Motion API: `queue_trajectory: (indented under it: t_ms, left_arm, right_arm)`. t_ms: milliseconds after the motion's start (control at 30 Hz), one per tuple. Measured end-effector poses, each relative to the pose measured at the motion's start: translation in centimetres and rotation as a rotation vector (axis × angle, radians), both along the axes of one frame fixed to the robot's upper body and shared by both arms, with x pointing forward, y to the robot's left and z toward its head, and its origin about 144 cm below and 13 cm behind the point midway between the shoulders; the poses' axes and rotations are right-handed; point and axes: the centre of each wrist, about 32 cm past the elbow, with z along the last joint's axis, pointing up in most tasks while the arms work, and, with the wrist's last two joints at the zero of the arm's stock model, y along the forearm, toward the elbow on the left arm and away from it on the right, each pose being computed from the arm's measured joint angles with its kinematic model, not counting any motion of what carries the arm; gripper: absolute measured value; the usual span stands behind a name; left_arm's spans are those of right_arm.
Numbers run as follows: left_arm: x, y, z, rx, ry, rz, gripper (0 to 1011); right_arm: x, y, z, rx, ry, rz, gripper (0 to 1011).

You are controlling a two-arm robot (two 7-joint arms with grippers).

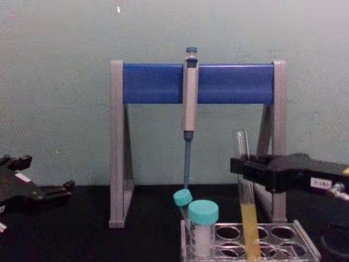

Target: Pick up the test tube from the test tube rack, shake it, then place it back into the test tube rack.

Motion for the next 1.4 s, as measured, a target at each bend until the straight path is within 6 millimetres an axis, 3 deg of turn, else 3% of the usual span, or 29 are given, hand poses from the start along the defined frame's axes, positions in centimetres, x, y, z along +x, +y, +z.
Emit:
queue_trajectory:
  t_ms: [600,1067,1400]
  left_arm:
    - [0.0,0.0,0.0,0.000,0.000,0.000,1001]
    - [0.0,0.0,0.0,0.000,0.000,0.000,1001]
    - [0.0,0.0,0.0,0.000,0.000,0.000,1001]
  right_arm:
    - [-0.4,-0.8,3.6,0.064,-0.188,-0.031,229]
    - [1.0,-1.2,2.3,0.109,-0.289,-0.148,229]
    - [1.8,-0.6,2.0,0.151,-0.304,-0.078,229]
